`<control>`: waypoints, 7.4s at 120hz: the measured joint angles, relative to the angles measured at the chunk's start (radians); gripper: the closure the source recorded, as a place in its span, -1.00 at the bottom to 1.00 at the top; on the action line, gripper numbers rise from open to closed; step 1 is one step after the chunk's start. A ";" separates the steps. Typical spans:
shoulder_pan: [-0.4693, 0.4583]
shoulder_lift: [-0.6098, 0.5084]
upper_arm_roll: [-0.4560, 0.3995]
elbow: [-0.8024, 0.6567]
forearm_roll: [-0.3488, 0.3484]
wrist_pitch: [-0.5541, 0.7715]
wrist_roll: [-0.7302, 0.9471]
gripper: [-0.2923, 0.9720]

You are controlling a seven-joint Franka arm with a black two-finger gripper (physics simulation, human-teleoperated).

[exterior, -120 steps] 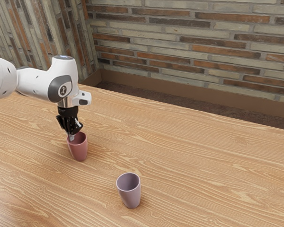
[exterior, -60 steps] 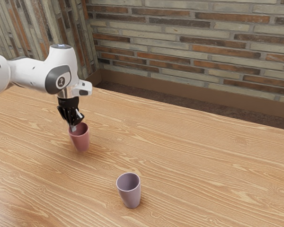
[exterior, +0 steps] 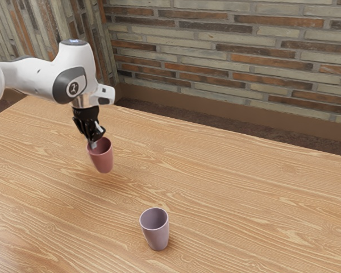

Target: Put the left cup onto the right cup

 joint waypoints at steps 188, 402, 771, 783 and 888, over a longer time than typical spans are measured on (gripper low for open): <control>-0.219 -0.134 0.000 -0.035 0.001 -0.080 0.004 0.71; -0.462 -0.227 0.008 -0.134 -0.002 -0.079 -0.003 0.70; -0.481 -0.253 -0.003 -0.244 -0.015 -0.016 -0.010 0.70; -0.482 -0.248 -0.004 -0.244 -0.014 -0.014 -0.010 0.70; -0.485 -0.224 -0.017 -0.238 -0.016 0.001 -0.012 0.70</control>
